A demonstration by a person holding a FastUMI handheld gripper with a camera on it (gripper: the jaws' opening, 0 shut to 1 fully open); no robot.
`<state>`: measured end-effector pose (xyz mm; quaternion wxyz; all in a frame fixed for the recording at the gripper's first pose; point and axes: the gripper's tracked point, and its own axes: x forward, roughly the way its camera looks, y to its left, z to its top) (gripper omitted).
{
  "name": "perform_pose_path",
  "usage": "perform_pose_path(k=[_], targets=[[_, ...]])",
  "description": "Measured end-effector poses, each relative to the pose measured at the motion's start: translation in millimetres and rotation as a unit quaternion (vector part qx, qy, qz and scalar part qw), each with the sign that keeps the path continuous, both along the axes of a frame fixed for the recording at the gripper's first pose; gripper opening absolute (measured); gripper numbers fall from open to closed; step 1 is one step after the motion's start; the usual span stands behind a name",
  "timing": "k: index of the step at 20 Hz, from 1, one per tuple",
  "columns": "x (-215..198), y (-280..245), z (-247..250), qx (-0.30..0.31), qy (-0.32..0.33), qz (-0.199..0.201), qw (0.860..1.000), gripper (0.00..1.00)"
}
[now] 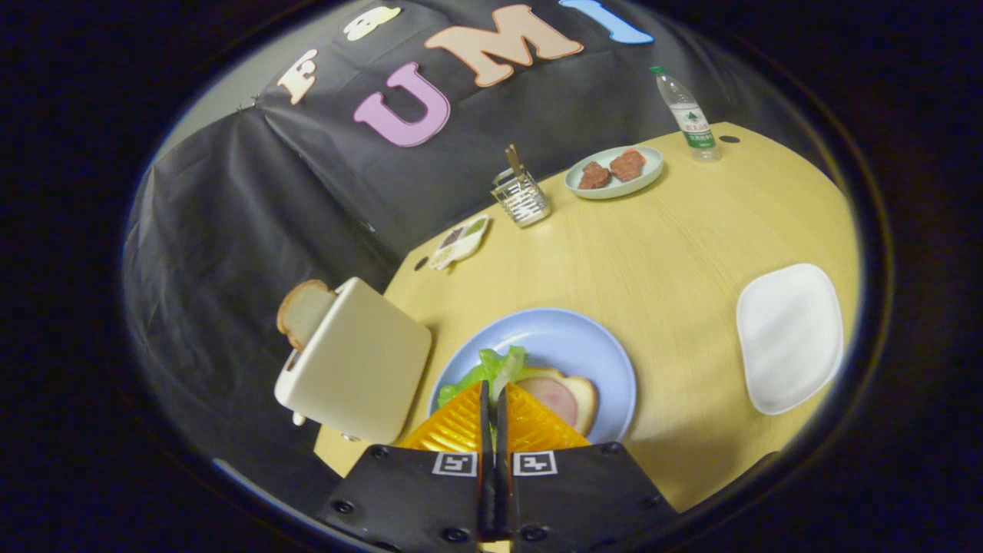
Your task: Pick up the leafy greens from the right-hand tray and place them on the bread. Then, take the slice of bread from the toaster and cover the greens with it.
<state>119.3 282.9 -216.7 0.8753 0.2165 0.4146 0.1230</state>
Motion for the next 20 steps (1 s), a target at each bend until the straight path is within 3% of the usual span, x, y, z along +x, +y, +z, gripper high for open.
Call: perform_pose_path(k=[9,11,16,20], targets=[[-14,-28,-16,-0.13,0.003,0.028,0.991,0.13],[-14,-39,-12,-0.169,-0.008,0.033,0.985,0.38],[-9,-25,21,-0.181,-0.046,0.058,0.981,1.0],[-15,9,64,-0.16,-0.067,0.096,0.98,1.0]])
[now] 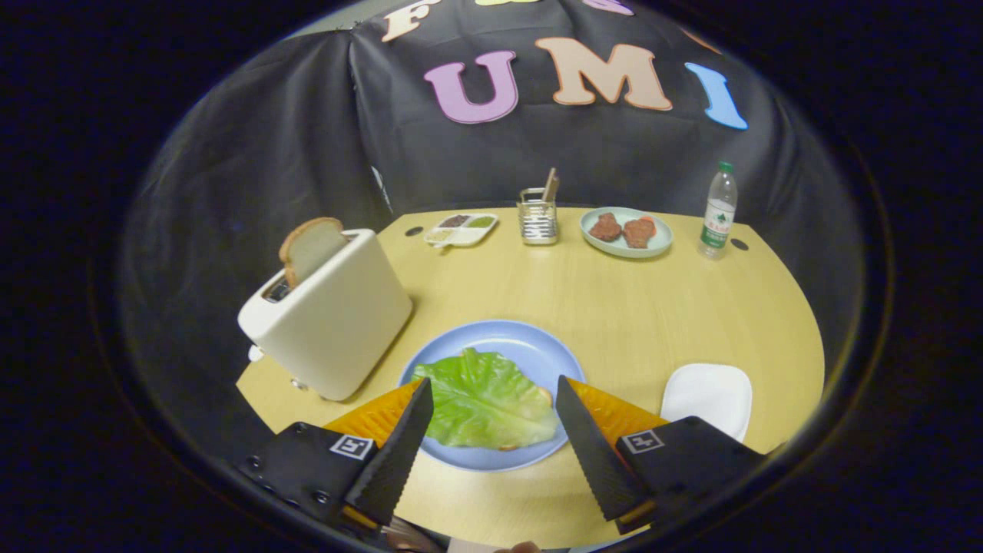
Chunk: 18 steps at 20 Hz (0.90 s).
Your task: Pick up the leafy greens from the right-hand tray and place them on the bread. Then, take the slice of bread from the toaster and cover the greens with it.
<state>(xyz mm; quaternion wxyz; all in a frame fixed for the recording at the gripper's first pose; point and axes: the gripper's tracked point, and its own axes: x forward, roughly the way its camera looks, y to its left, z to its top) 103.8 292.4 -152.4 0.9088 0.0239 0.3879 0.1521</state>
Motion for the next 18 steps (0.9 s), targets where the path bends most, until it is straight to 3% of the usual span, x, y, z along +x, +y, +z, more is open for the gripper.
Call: perform_pose_path(k=[4,10,15,18], targets=[[-3,47,48,0.06,0.024,0.018,0.998,1.0],[14,114,96,0.072,0.033,0.049,0.996,1.0],[22,179,88,0.08,0.059,0.081,0.992,1.0],[28,211,69,0.088,0.09,0.08,0.989,0.99]])
